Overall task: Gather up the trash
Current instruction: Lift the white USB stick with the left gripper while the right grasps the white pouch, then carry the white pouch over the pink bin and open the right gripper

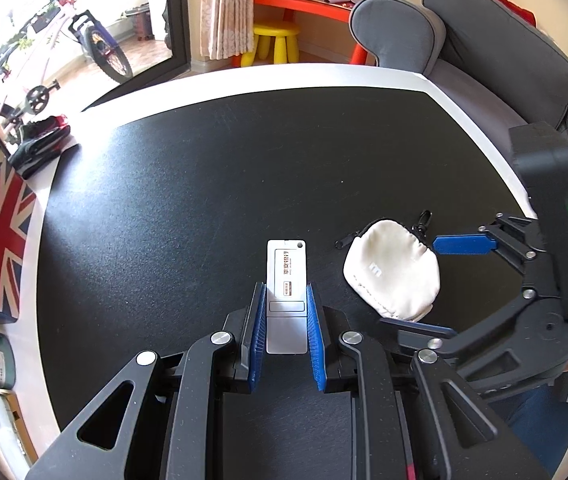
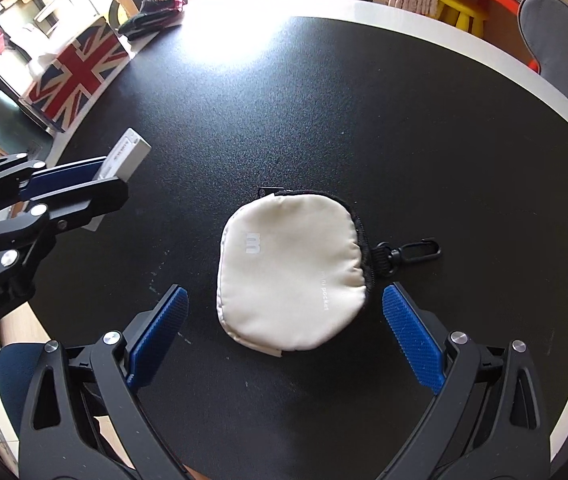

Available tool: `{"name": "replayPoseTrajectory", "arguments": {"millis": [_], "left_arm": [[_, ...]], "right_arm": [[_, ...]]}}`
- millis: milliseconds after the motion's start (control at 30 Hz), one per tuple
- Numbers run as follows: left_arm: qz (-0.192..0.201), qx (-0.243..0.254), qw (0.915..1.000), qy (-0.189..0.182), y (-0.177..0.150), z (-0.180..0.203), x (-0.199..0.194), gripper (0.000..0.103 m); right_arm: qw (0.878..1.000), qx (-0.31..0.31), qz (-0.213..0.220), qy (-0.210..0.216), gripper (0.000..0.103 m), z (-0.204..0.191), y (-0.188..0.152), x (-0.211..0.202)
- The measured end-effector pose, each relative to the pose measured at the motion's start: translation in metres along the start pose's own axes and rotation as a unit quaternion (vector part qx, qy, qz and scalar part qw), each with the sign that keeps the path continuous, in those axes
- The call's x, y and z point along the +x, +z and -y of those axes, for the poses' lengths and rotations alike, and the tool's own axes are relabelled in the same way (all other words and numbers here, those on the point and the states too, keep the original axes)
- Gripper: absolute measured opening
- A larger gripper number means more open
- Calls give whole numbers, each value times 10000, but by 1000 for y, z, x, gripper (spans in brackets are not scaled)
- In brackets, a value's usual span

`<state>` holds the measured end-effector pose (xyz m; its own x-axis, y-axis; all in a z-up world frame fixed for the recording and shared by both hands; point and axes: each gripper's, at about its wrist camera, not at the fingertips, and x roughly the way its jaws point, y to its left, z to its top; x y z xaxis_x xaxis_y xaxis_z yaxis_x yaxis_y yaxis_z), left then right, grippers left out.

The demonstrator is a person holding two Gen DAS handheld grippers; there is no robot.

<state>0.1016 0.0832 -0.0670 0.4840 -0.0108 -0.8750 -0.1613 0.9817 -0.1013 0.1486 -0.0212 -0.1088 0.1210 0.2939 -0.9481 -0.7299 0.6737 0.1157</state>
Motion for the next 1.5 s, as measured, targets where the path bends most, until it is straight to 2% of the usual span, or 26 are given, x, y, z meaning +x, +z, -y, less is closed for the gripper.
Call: {"name": "replayPoseTrajectory", "arguments": {"millis": [333,467,867,1100,1500], "left_arm": [[-13,-50,10000,-84,-7,-6,4,19],[-9,-45,9999,-119,-10,-5,5,19],[48,3,9999,-155,-18,3,-1,19],[207,114,9996,-141,-31,15,-22,19],[580,402,9975,-82,-66,48,-69,19]], "right_arm": [[9997,-27,18,-234,96,-3,2,11],[9987,-162,136,-456,80,-3,-1,8],[9986,-133,422,-288,75,5,-11,-9],[9959,-273,811,-303,75,4,-34,-47],[9869,-529,1508,-210,75,-5,-98,-128]]}}
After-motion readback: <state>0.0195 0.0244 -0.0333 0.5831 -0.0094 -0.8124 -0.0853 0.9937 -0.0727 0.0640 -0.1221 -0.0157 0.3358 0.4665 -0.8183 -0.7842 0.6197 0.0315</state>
